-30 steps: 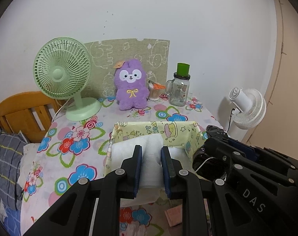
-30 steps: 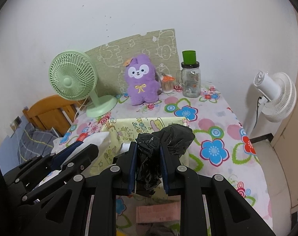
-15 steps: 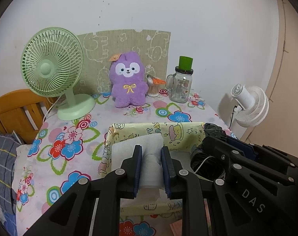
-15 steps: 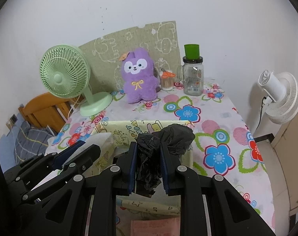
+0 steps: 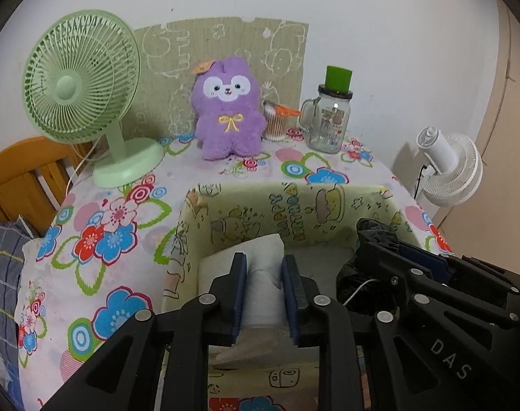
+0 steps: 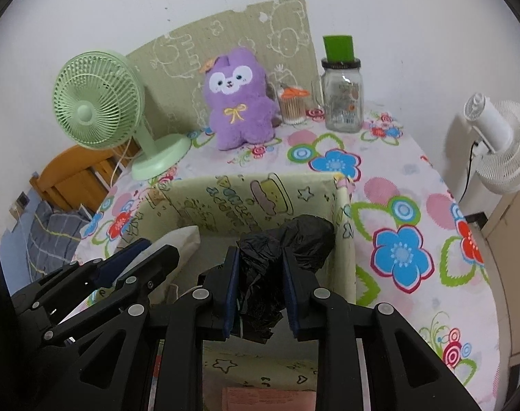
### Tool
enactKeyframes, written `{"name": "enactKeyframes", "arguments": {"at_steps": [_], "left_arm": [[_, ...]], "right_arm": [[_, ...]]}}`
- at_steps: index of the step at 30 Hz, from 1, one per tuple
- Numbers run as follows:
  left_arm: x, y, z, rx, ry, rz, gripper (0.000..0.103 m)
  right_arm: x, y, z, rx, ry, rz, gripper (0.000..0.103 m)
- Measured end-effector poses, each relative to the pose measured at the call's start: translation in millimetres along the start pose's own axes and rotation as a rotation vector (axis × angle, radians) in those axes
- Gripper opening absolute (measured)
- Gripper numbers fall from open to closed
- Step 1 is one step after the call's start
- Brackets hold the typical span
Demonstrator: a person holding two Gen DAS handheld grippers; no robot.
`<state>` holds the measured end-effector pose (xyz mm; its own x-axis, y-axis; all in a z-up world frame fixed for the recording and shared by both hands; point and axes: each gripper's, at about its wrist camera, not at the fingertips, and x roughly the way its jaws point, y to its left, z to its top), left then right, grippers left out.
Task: Organize soft objects
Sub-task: 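Carry the white cloth in the left gripper and black cloth in the right gripper into the fabric box, then open the left gripper releasing the white cloth while the right gripper releases the black cloth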
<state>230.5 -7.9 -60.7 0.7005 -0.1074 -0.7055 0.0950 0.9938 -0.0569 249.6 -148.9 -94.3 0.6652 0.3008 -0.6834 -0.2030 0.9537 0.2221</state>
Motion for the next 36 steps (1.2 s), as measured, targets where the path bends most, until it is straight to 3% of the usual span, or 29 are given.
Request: {"name": "enactKeyframes", "arguments": {"at_steps": [4,19,20,22,24,36], "left_arm": [[5,5,-3,-0.012,0.02,0.02,0.036],[6,3,-19,0.024,0.067,0.075,0.037],[6,2,-20,0.025,0.074,0.072,0.038],[5,1,-22,0.021,0.083,0.047,0.048],[3,-3,-24,0.027,0.089,0.026,0.05],[-10,-11,-38,0.027,0.1,0.038,0.052]], "right_arm": [[9,-4,-3,0.019,0.036,0.007,0.029],[11,3,-14,-0.05,0.035,-0.065,0.031],[11,3,-14,-0.048,0.032,-0.057,0.036],[8,5,-14,-0.058,0.025,-0.015,0.054],[8,12,-16,-0.086,0.025,0.018,0.074],[-2,19,-27,-0.121,0.032,0.003,0.076]]}}
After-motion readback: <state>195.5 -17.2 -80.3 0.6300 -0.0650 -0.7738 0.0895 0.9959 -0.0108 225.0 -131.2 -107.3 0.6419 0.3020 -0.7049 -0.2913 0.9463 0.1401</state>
